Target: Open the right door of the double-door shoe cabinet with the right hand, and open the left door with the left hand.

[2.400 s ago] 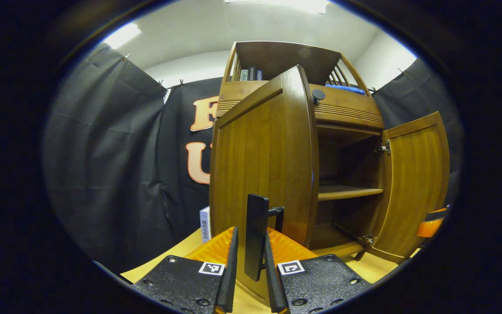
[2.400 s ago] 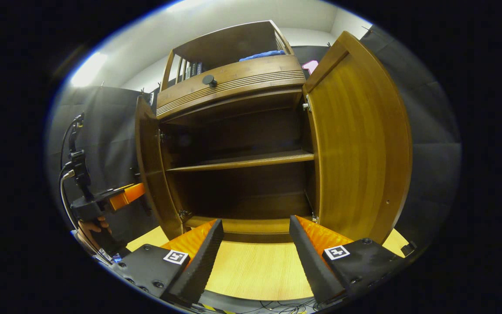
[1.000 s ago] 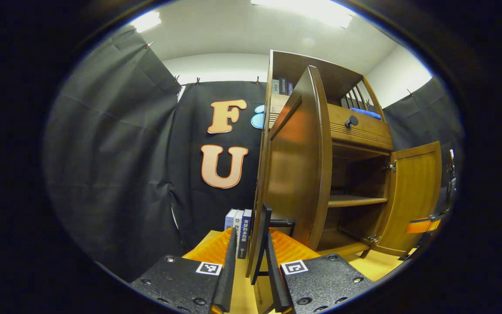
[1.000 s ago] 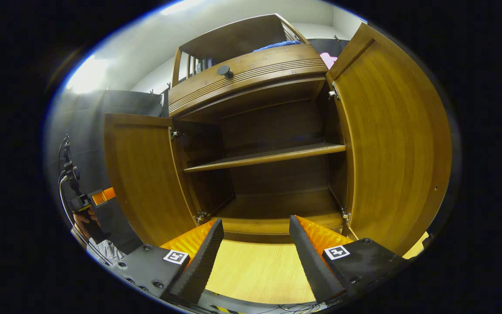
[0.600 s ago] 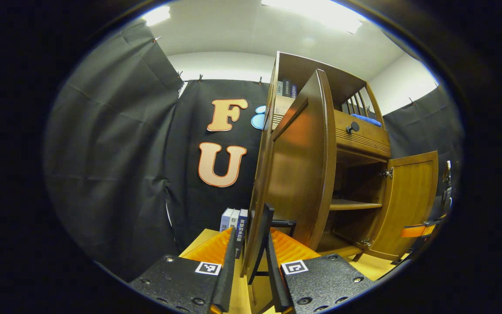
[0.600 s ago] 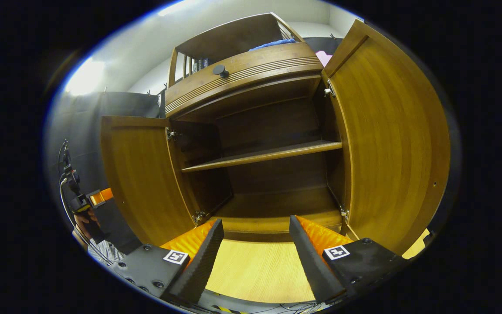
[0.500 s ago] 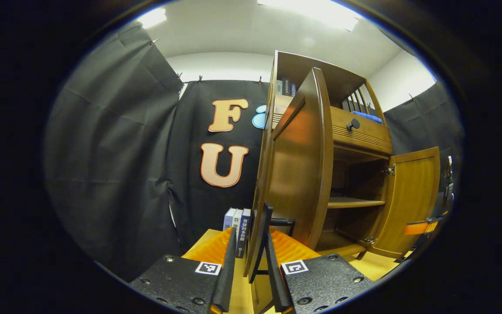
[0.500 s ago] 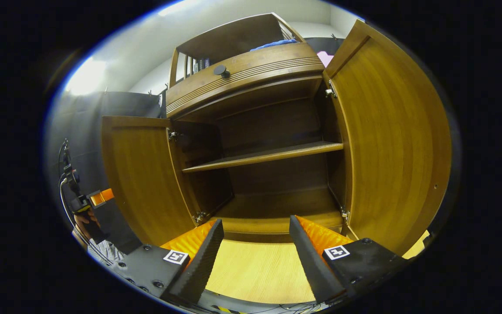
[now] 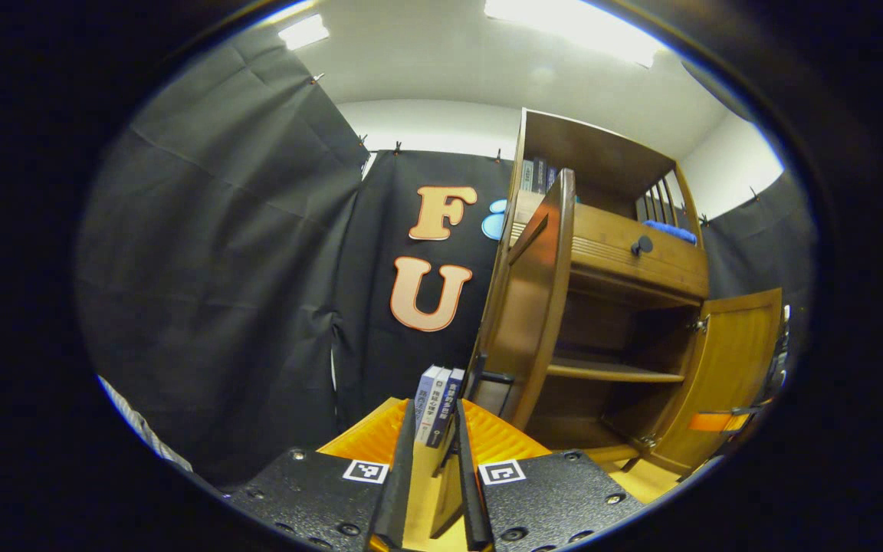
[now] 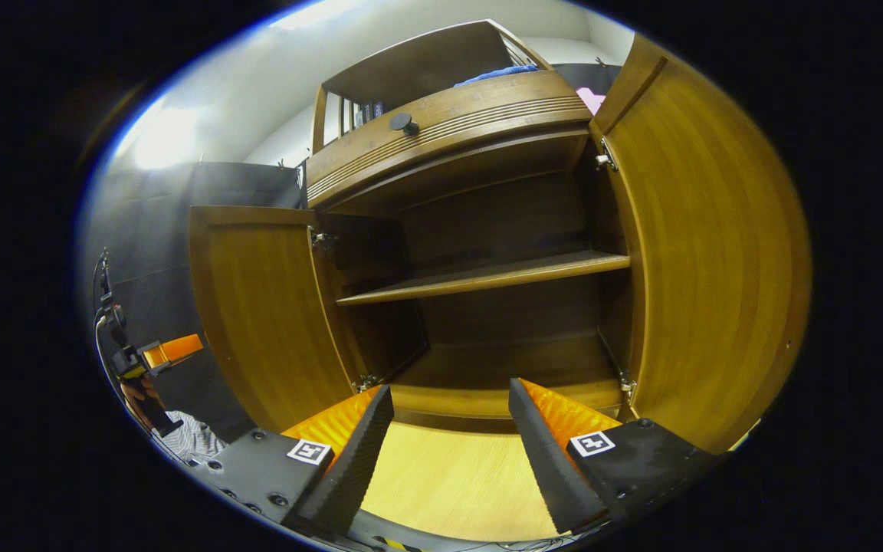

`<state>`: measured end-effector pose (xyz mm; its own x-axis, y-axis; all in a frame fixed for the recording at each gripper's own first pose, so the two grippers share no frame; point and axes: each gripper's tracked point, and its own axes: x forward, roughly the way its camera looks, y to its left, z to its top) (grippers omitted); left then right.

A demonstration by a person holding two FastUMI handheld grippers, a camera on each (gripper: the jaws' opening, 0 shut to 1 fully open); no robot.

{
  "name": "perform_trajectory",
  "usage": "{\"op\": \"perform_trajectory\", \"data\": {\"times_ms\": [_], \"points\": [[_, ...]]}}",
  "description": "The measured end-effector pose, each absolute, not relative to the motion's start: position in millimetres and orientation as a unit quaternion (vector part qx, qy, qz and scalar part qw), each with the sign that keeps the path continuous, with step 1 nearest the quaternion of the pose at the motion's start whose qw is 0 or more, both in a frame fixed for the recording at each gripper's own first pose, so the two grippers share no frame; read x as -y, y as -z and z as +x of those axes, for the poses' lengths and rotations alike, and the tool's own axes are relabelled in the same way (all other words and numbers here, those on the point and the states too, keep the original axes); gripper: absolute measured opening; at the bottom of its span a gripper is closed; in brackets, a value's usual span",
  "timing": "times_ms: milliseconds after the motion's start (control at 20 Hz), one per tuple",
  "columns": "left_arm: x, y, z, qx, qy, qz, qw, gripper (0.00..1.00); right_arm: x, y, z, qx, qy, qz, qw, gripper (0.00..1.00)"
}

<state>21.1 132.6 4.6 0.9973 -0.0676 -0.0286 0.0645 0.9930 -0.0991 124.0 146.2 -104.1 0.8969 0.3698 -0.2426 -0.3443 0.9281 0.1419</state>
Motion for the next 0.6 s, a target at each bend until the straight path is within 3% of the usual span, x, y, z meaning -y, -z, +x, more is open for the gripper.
{"op": "perform_trajectory", "data": {"times_ms": [50, 200, 250, 300, 500, 600], "points": [[-124, -11, 15, -0.008, 0.037, -0.053, 0.998, 0.29, -147, 103, 124, -0.134, -0.187, 0.046, 0.972, 0.98], [-84, -31, 6, 0.012, 0.08, -0.056, 0.995, 0.29, -147, 100, 123, -0.132, -0.193, 0.04, 0.971, 0.98], [-68, -37, 6, 0.017, 0.098, -0.053, 0.994, 0.36, -146, 99, 121, -0.132, -0.192, 0.039, 0.972, 0.98], [-52, -41, 8, 0.02, 0.116, -0.05, 0.992, 0.29, -144, 98, 120, -0.13, -0.19, 0.038, 0.972, 0.98], [6, -33, 18, 0.01, 0.179, -0.049, 0.983, 0.26, -125, 95, 114, -0.125, -0.167, 0.035, 0.977, 1.0], [29, -21, 21, -0.007, 0.206, -0.046, 0.977, 0.29, -112, 94, 109, -0.123, -0.151, 0.031, 0.98, 0.98]]}}
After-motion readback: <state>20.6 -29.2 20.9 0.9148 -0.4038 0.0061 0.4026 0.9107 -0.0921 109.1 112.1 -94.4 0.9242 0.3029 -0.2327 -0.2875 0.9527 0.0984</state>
